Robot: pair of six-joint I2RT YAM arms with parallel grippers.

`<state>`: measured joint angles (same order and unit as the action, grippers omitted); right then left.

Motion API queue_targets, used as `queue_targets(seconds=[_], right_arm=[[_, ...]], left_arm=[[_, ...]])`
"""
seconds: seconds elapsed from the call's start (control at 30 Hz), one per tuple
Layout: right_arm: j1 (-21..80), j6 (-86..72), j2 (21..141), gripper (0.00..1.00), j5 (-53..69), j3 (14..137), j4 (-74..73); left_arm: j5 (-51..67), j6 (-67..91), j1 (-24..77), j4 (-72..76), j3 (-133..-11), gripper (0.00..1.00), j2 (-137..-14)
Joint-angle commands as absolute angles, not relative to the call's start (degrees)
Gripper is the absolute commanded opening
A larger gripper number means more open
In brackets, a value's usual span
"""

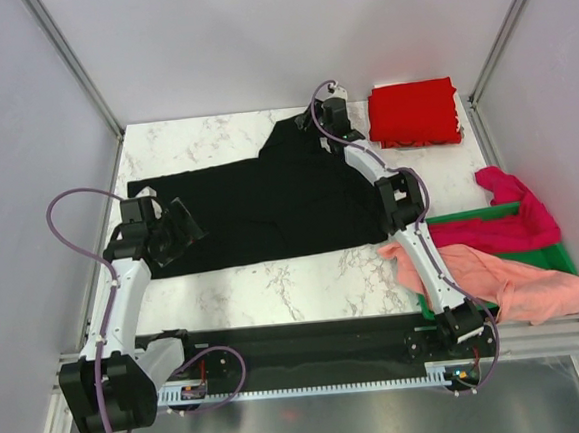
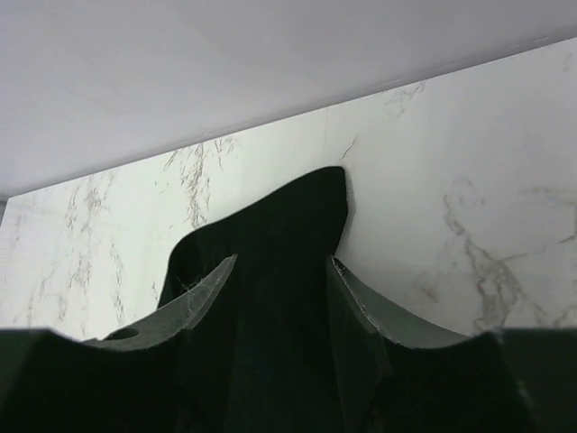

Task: Fold and stack the t-shirts
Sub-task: Fold the tshirt

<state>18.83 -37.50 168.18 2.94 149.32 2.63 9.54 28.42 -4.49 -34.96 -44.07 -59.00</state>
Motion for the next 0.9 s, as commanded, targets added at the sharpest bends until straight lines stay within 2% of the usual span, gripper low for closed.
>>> queue_targets(seconds=[0.0,0.1,0.2,0.23,0.33,0.37,0.47,0.57,0.73,0.87], right_arm=[[19.34,-39.11,170.07,0.50,6.59,151.34,0.09],[19.69,-37.89,168.93,0.43,5.63,149.25,0.17],[19.69,-37.88,169.01,0.31,5.54,149.59,-1.32],[19.60,-37.79,168.93,0.19,5.36,149.33,-1.23],[19.42,-37.71,167.79,0.03,5.27,147.14,-0.44],[19.25,-37.44,166.83,0.00,5.45,146.52,1.30],[18.81,-36.91,163.93,0.00,6.33,141.61,5.70],[18.55,-37.18,161.73,0.00,7.90,136.24,10.98],[18.19,-37.70,161.02,0.00,10.37,134.83,13.71],[17.23,-40.07,159.26,0.00,12.30,131.41,16.87]], left_arm=[[8.09,26.72,-4.04,-33.57,-44.03,0.95,-58.97],[7.74,26.72,-4.13,-33.66,-44.12,0.95,-59.06],[7.47,26.63,-4.04,-33.57,-44.38,0.95,-59.76],[6.95,26.63,-4.13,-33.66,-44.47,0.95,-59.85],[4.41,26.63,-4.22,-33.14,-45.87,0.95,-60.64],[2.05,26.54,-4.13,-32.44,-46.49,0.95,-62.38],[0.18,26.63,-4.30,-30.41,-51.93,0.95,-69.22],[-4.03,27.94,-5.97,-30.06,-64.20,0.95,-79.58],[-1.67,32.96,-14.49,-30.15,-80.39,0.84,-97.09],[-2.10,33.14,-18.19,-30.85,-94.70,0.82,-109.75]])
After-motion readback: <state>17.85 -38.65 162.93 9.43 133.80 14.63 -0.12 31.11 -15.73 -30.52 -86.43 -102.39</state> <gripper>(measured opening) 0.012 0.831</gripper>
